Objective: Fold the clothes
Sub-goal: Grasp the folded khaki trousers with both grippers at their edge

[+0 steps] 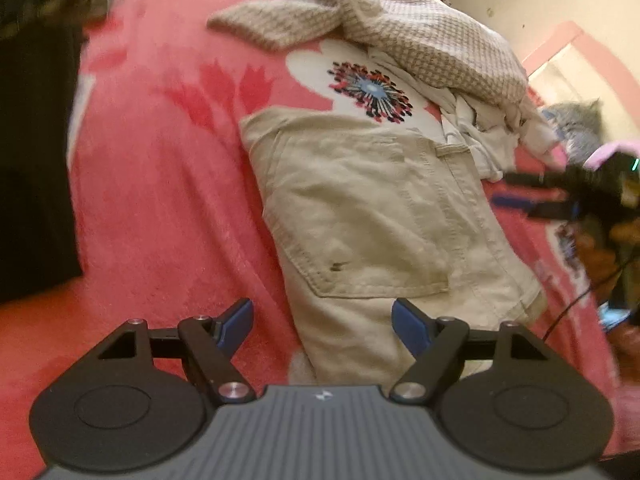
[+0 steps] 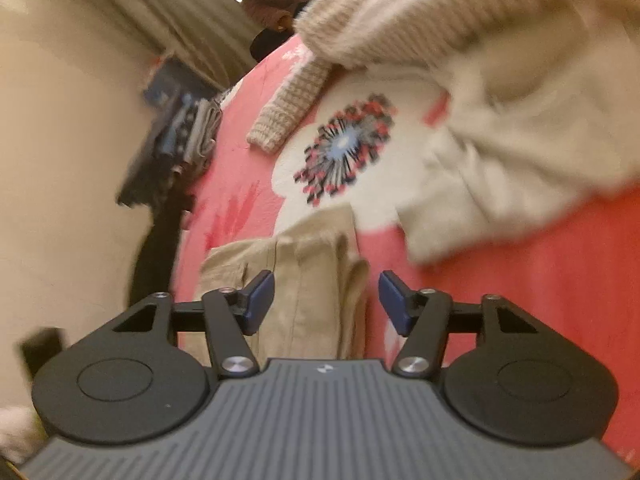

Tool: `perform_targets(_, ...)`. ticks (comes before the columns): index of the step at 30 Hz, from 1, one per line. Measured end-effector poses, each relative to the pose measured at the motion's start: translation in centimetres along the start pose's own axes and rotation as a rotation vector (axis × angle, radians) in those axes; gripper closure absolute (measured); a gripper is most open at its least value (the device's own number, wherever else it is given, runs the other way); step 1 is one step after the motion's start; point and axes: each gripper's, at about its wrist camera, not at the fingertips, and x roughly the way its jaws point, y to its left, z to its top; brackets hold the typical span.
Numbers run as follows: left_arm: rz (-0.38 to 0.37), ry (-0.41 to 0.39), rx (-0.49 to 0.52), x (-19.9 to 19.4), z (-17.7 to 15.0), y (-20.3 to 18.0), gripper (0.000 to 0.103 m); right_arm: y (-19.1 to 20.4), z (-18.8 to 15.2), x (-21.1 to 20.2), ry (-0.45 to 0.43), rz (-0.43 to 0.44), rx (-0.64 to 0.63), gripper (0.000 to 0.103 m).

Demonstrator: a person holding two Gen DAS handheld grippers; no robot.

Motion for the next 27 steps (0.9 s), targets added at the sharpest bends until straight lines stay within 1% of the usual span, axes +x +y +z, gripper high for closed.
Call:
perform_targets(3, -0.073, 0.009, -0.035, 1.4, 0.5, 1.0, 0.025, -1.4, -1.1, 1.9, 0.098, 0.047, 0.052, 0.040)
perform_targets(5, -0.100, -0.015, -0.026, 2.2, 1.3, 1.2, 0.025, -1.4, -1.3, 3.7, 0.125, 0.074, 0.048, 0.038)
perform_targets(6, -0.122, -0.034, -0.016, 2.6, 1.7, 1.2, 0.025, -1.2, -0.9, 4.6, 0.120, 0.097, 0.052, 0.036)
perform_targets(8, -0.137, -0.042, -0.025, 3.6, 2.8, 1.1, 0.025, -1.0, 0.0, 6.1, 0.113, 0.137, 0.061, 0.033)
perform_targets(10, -0.158, -0.039, -0.038, 4.4, 3.4, 1.1, 0.019, -0.8, 0.8, 7.3, 0.115, 0.165, 0.072, 0.028)
perform_targets(11, -0.165, -0.035, -0.026, 4.4, 3.0, 0.9, 0.018, -0.8, 1.2, 7.9, 0.116, 0.179, 0.077, 0.026)
perform_targets(14, -0.187, -0.025, 0.012, 4.1, 1.9, 0.3, 0.018, -0.5, 0.4, 7.3, 0.157, 0.226, 0.044, 0.025)
perform_targets(15, -0.206, -0.017, 0.023, 3.9, 1.1, 0.2, 0.018, -0.5, -0.4, 7.1, 0.191, 0.255, 0.046, 0.025)
perform_targets(17, -0.217, -0.014, 0.046, 3.7, -0.1, -0.2, 0.018, -0.6, -2.2, 6.5, 0.263, 0.314, 0.050, 0.025)
perform_targets(19, -0.199, -0.020, 0.060, 4.0, -0.1, -0.6, 0.019, 0.3, -3.5, 6.2, 0.283, 0.307, -0.005, 0.025)
perform_targets(20, -0.190, -0.023, 0.065, 4.1, 0.0, -0.8, 0.019, 0.7, -3.6, 6.4, 0.277, 0.293, -0.019, 0.025)
perform_targets(21, -0.183, -0.031, 0.063, 4.3, 0.0, -1.0, 0.021, 0.8, -3.4, 6.8, 0.272, 0.286, -0.009, 0.028)
perform_targets(23, -0.156, -0.048, 0.063, 4.4, 0.0, -1.5, 0.026, 1.0, -2.7, 7.7, 0.256, 0.272, 0.022, 0.041)
perform_targets(24, -0.142, -0.059, 0.067, 4.2, -0.1, -1.8, 0.032, 1.1, -2.5, 7.9, 0.248, 0.259, 0.031, 0.052)
perform_targets(25, -0.128, -0.072, 0.072, 3.9, -0.3, -2.0, 0.039, 1.3, -2.4, 8.1, 0.240, 0.248, 0.033, 0.058)
perform_targets(26, -0.115, -0.083, 0.074, 3.5, -0.4, -2.2, 0.042, 1.6, -2.7, 7.9, 0.232, 0.235, 0.015, 0.061)
perform_targets(27, -0.108, -0.090, 0.071, 3.1, -0.5, -2.3, 0.046, 2.1, -3.0, 7.6, 0.222, 0.225, -0.004, 0.067)
